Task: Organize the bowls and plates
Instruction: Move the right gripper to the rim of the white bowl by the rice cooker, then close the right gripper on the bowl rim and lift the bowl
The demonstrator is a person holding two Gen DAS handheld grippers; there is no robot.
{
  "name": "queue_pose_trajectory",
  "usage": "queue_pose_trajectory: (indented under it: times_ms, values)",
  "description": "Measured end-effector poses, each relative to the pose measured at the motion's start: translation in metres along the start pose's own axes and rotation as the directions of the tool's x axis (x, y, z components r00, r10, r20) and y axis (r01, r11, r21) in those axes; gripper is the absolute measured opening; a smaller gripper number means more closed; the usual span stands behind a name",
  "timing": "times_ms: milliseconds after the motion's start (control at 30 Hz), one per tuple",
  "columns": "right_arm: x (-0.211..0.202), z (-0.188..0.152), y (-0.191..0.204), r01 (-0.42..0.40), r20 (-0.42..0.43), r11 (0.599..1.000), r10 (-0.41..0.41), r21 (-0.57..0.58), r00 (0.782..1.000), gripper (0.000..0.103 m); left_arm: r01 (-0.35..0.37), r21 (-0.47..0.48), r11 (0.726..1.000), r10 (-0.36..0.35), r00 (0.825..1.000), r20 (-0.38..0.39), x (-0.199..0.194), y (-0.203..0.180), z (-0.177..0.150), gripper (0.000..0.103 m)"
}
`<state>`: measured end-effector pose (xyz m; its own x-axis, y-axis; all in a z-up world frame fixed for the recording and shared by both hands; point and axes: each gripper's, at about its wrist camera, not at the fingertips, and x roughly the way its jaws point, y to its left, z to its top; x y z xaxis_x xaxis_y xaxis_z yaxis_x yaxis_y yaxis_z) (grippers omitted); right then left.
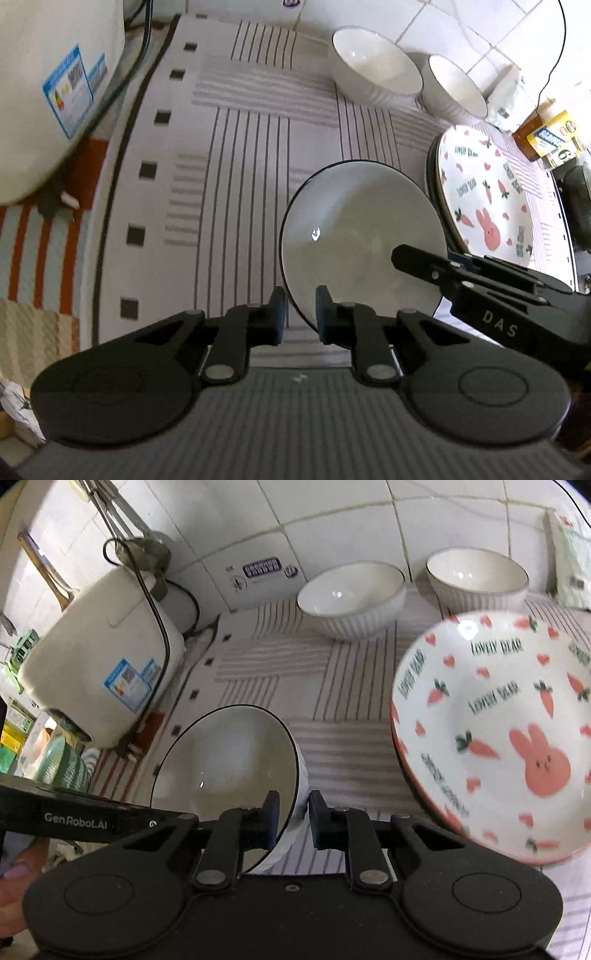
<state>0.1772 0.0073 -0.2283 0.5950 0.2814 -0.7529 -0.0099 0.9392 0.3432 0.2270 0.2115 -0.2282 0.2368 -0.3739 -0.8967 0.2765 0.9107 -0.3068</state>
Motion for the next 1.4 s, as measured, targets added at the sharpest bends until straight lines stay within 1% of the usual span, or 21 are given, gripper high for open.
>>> queue_pose_trajectory:
  times_ms: [200, 300, 367, 467, 567, 600, 633, 667, 700, 733, 833, 867, 933, 1000, 1067, 1200, 1300, 1400]
  values:
    - [0.01, 0.019, 0.001, -0.013, 0.017, 1.0, 0.013, 0.007, 1.0, 0.021, -0.022, 0.015, 1.0, 0.022, 1.0, -0.005, 0.005, 0.002, 0.021, 0.016]
    - [0.019, 0.023, 0.0, -0.006, -0.004, 1.0, 0.006, 0.003, 1.0, 0.021, -0.045, 0.032, 0.998, 0.046, 0.999, -0.023, 0.016, 0.001, 0.028, 0.016]
    - [0.025, 0.025, -0.002, -0.003, -0.014, 1.0, 0.003, 0.006, 1.0, 0.021, -0.049, 0.026, 0.998, 0.05, 0.998, -0.042, 0.023, 0.004, 0.03, 0.016]
    - [0.031, 0.028, -0.003, 0.007, -0.023, 1.0, -0.007, 0.011, 1.0, 0.021, -0.045, 0.008, 0.999, 0.046, 0.997, -0.067, 0.032, 0.008, 0.03, 0.016]
    - [0.034, 0.028, -0.003, 0.012, -0.02, 1.0, -0.012, 0.008, 1.0, 0.023, -0.027, -0.021, 0.999, 0.025, 0.997, -0.071, 0.031, 0.011, 0.031, 0.016]
    - [0.035, 0.029, -0.002, 0.016, -0.021, 1.0, -0.016, 0.003, 1.0, 0.024, -0.023, -0.03, 0.999, 0.021, 0.997, -0.069, 0.03, 0.012, 0.031, 0.016]
    - [0.035, 0.029, -0.002, 0.025, -0.019, 1.0, -0.025, 0.004, 1.0, 0.026, -0.026, -0.033, 0.999, 0.024, 0.998, -0.061, 0.027, 0.011, 0.032, 0.02]
    - [0.033, 0.029, -0.001, 0.034, -0.007, 0.999, -0.034, 0.006, 0.999, 0.033, -0.035, -0.031, 0.999, 0.033, 0.998, -0.052, 0.024, 0.009, 0.033, 0.027]
    - [0.03, 0.029, 0.0, 0.031, 0.01, 0.999, -0.031, 0.005, 0.999, 0.038, -0.042, -0.026, 0.999, 0.041, 0.998, -0.045, 0.02, 0.008, 0.034, 0.033]
    - [0.024, 0.028, 0.002, 0.029, 0.032, 1.0, -0.029, -0.003, 0.999, 0.045, -0.051, -0.02, 0.999, 0.05, 0.998, -0.038, 0.015, 0.006, 0.035, 0.042]
    - [0.006, 0.03, 0.006, 0.046, 0.093, 0.997, -0.04, -0.054, 0.995, 0.053, -0.059, -0.005, 0.998, 0.059, 0.998, -0.014, 0.0, 0.0, 0.038, 0.043]
    - [-0.002, 0.03, 0.008, 0.056, 0.118, 0.995, -0.046, -0.08, 0.992, 0.054, -0.055, 0.001, 0.998, 0.055, 0.998, -0.006, -0.006, -0.002, 0.04, 0.044]
    - [-0.018, 0.031, 0.01, 0.077, 0.168, 0.989, -0.055, -0.123, 0.984, 0.059, -0.053, 0.011, 0.999, 0.053, 0.998, 0.015, -0.016, -0.007, 0.043, 0.046]
    - [-0.034, 0.031, 0.012, 0.11, 0.222, 0.98, -0.071, -0.169, 0.972, 0.061, -0.051, 0.024, 0.998, 0.05, 0.998, 0.033, -0.027, -0.015, 0.046, 0.047]
    - [-0.048, 0.033, 0.01, 0.136, 0.263, 0.973, -0.084, -0.187, 0.961, 0.063, -0.041, 0.034, 0.999, 0.039, 0.998, 0.046, -0.036, -0.024, 0.049, 0.048]
    - [-0.072, 0.037, -0.004, 0.165, 0.315, 0.973, -0.109, -0.158, 0.943, 0.066, -0.02, 0.062, 0.998, 0.015, 0.997, 0.074, -0.049, -0.044, 0.056, 0.049]
    - [-0.091, 0.041, -0.018, 0.206, 0.363, 0.968, -0.141, -0.147, 0.921, 0.069, -0.006, 0.081, 0.997, -0.003, 0.994, 0.108, -0.055, -0.061, 0.059, 0.052]
    - [-0.106, 0.044, -0.035, 0.236, 0.411, 0.964, -0.167, -0.123, 0.896, 0.07, 0.046, 0.094, 0.994, -0.055, 0.994, 0.096, -0.054, -0.077, 0.064, 0.054]
